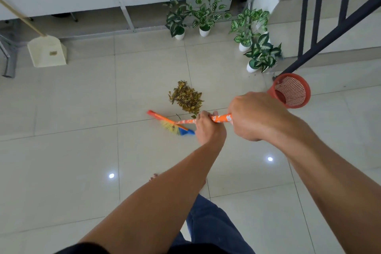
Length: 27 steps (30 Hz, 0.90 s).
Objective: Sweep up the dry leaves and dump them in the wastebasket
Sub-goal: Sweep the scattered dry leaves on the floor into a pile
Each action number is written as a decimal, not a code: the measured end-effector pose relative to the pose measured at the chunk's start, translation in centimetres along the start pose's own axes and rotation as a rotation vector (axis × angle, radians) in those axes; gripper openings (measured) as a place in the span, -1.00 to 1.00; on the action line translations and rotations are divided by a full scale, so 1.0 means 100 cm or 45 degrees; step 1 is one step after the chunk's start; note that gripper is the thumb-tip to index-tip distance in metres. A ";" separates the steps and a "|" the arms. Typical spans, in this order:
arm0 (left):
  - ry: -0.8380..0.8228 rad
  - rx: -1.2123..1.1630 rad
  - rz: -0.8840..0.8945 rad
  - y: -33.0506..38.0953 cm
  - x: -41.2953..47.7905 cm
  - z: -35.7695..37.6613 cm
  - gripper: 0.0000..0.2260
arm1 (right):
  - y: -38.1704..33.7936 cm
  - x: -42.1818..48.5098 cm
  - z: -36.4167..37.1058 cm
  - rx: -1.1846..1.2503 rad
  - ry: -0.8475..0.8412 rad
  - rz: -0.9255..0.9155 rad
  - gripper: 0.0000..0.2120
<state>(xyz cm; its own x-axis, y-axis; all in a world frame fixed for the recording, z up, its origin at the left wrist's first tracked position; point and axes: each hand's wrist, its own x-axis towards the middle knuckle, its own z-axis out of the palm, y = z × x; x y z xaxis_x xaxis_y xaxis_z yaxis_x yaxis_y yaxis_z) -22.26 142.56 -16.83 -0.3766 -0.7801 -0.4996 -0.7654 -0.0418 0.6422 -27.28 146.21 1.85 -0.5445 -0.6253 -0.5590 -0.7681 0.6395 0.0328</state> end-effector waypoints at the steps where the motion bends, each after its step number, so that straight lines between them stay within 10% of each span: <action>1: 0.008 -0.021 0.009 0.006 0.002 0.002 -0.90 | 0.003 0.001 -0.003 -0.004 0.010 0.000 -0.93; 27: 0.177 -0.291 -0.096 0.046 0.007 -0.002 -0.92 | 0.002 -0.002 -0.042 -0.064 0.059 0.009 -0.89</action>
<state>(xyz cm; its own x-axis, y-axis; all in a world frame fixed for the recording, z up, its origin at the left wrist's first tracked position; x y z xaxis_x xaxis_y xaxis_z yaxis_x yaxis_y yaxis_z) -25.97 141.72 -14.11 -0.2359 -0.8469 -0.4765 -0.6451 -0.2303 0.7286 -28.73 144.63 5.44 -0.5643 -0.6415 -0.5197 -0.7793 0.6217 0.0787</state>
